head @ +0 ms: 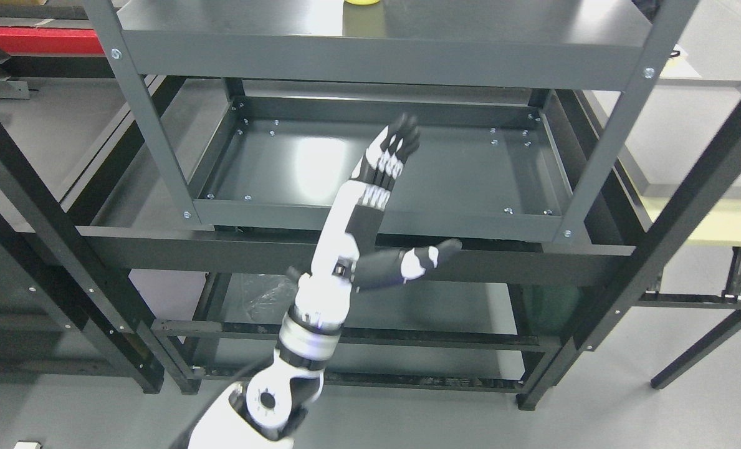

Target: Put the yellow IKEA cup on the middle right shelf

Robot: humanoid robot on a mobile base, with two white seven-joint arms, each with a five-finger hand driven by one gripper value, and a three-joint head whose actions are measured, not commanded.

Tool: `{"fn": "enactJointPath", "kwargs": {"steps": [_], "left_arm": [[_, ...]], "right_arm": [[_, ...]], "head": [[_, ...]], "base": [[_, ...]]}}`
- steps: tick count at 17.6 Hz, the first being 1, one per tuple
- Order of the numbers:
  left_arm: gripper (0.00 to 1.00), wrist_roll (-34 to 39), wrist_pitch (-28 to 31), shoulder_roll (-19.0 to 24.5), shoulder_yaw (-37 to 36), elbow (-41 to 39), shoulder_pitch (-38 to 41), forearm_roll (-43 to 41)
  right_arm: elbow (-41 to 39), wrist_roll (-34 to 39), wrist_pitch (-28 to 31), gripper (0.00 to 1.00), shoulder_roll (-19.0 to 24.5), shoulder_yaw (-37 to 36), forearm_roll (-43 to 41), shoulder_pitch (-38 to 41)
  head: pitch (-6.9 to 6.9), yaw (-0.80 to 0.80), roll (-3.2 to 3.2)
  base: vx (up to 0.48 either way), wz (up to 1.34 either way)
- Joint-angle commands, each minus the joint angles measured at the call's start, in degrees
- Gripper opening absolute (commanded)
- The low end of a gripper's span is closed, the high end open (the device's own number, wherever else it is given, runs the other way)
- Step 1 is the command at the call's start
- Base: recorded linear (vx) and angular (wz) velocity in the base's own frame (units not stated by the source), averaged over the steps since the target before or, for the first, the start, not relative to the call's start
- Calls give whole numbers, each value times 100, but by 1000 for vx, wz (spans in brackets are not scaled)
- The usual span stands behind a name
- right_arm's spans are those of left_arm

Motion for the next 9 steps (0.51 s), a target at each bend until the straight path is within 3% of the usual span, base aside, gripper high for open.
{"fn": "enactJointPath", "kwargs": {"steps": [1,7,9], "left_arm": [[97,5,833,-154,1056,276,1178,-8],[99,49,2837,-424,2165,241,1381,-8],[99,49,2894,-424,2395,215,1346,-8]], "right_arm": [[0,-4,5,99,-100,97,-141,78],[0,-4,5,99,-100,97,-141,78],[0,-4,5,99,-100,97,-141,78]], "head": [[0,0,0],[0,0,0],[-1,0,0]], "base": [[-97,-122],[-93,-101],[0,0]]}}
